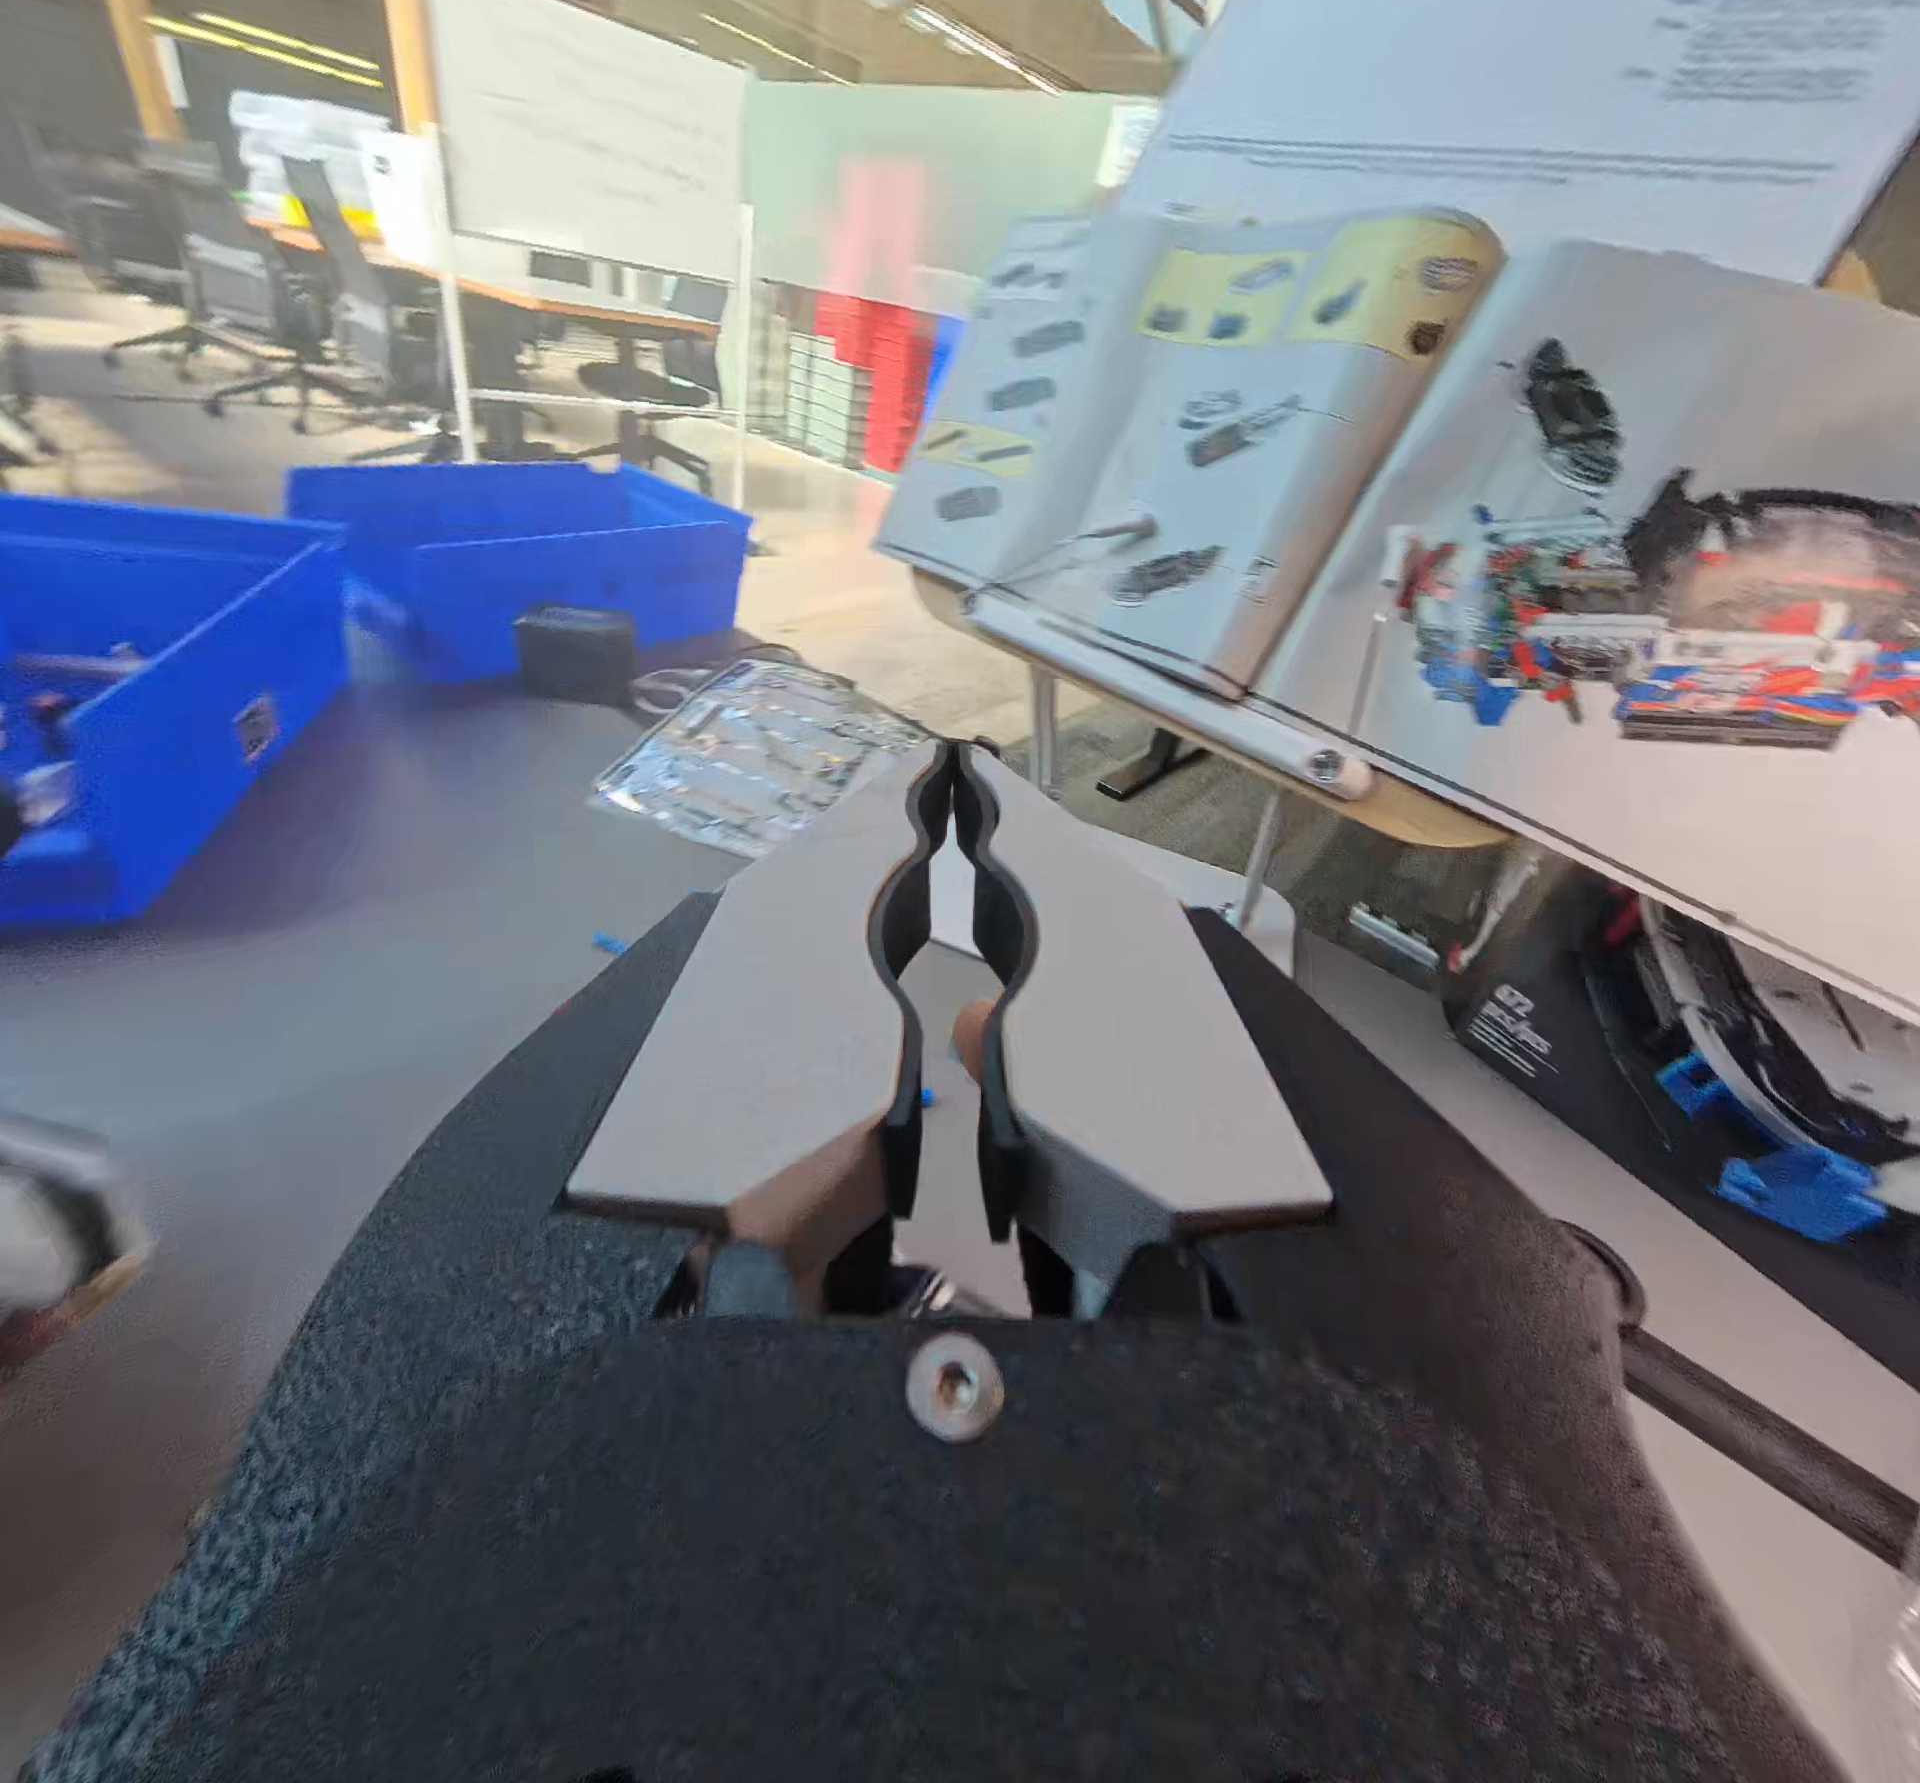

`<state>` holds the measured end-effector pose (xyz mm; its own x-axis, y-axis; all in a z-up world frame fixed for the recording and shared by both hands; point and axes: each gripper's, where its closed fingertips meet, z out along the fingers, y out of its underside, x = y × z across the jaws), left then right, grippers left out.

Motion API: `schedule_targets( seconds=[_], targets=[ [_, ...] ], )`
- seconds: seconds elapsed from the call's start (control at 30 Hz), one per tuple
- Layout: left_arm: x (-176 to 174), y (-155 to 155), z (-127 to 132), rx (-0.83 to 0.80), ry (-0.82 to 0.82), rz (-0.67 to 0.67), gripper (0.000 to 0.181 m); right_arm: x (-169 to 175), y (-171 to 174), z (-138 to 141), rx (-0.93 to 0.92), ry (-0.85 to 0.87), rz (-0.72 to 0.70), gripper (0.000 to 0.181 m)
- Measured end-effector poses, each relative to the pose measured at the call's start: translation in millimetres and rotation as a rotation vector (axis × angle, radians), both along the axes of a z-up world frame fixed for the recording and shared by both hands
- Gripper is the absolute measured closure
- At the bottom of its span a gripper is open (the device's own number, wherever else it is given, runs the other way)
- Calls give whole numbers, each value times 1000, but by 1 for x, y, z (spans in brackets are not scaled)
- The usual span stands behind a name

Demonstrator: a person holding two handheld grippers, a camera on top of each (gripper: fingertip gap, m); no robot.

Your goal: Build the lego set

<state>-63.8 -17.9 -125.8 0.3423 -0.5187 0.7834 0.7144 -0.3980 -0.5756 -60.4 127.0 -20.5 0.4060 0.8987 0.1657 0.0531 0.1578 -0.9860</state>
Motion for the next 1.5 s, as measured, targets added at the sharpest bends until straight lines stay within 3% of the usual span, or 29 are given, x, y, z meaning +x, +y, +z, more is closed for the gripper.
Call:
schedule_targets(
  seconds=[0.07, 0.13, 0.23, 0.3, 0.67, 0.77, 0.87, 0.97, 1.03, 1.13, 1.2, 1.33, 1.5],
  targets=[
    [1, 0, -3, 10, 34, 8, 179, -11, 83, 5, -83, -25, -165, 181],
    [2, -1, -6, 19, 83, 14, 179, -17, 163, -10, -122, -91, -334, 181],
    [3, -2, -9, 29, 130, 15, 179, -28, 218, -26, -130, -130, -402, 181],
    [3, -2, -9, 36, 139, 15, 179, -31, 236, -41, -162, -166, -438, 181],
    [10, -3, -8, 63, 194, -5, 179, -37, 262, -40, -120, -169, -475, 181],
    [7, -3, -7, 66, 200, 8, 179, -29, 241, -29, -98, -135, -435, 181],
    [7, -4, -6, 69, 194, 10, 179, -18, 186, -7, -51, -60, -291, 177],
    [7, -5, -3, 73, 179, 6, 179, -2, 93, 9, 7, -5, -59, 174],
    [8, -6, -2, 71, 163, -2, 179, 10, 17, 6, 52, -22, 133, 175],
    [12, -8, 1, 75, 136, -26, 179, 29, -84, -21, 140, -97, 338, 176],
    [16, -10, 3, 79, 108, -50, 179, 37, -127, -45, 172, -143, 366, 175],
    [21, -16, 9, 70, -23, -104, 179, 36, -166, -67, 264, -126, 313, 173],
    [24, -23, 17, 57, -209, -164, 179, 25, -181, -73, 412, -165, 263, 168]
  ],
)
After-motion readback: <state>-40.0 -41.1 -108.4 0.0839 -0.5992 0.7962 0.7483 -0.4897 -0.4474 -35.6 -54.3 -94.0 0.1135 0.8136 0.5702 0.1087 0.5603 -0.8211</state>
